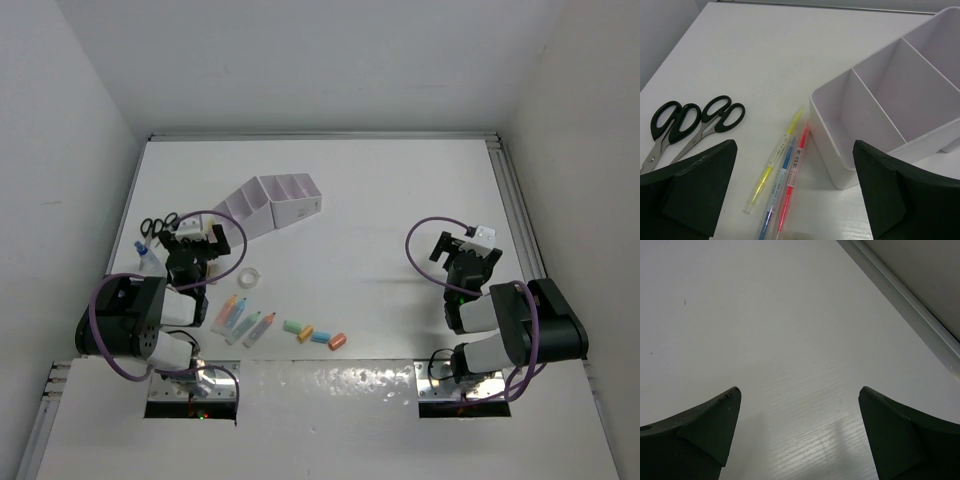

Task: Sort the stationery into containers
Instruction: Pick up the pen from the center of the board.

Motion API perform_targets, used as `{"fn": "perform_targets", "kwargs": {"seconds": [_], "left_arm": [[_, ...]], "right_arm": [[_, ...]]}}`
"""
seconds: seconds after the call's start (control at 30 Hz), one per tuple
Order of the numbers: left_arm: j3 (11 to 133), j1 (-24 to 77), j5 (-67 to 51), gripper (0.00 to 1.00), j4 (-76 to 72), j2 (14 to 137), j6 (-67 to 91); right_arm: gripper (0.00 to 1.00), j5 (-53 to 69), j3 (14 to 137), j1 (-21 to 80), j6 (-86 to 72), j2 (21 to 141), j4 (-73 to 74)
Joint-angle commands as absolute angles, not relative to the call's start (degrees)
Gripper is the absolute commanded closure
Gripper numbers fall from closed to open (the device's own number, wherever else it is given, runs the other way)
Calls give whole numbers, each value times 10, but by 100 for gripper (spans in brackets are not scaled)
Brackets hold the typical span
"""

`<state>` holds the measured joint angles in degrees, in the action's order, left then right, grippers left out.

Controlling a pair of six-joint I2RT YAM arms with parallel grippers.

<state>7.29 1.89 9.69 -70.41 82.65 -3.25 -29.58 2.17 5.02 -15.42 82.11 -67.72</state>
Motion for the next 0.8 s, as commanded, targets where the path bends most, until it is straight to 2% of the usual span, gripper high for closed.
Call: {"fn": "perform_targets", "kwargs": {"seconds": [0.0,0.3,0.5,0.7,0.77], "left_arm": [[81,20,90,0,-725,824,-37],[79,19,106,0,-729,822,-28],[167,-17,36,0,-514,739,-6],[130,-37,-37,0,-453,615,-45],[119,-38,-58,0,-418,565,-64]], "right_arm": [[1,-297,-23,51,-157,812,-706],[1,-297,-24,51,-157,811,-704],[1,-287,-30,60,-134,775,-696],[1,-238,-3,81,-98,639,-542],[1,-222,46,81,-94,609,-455]]}}
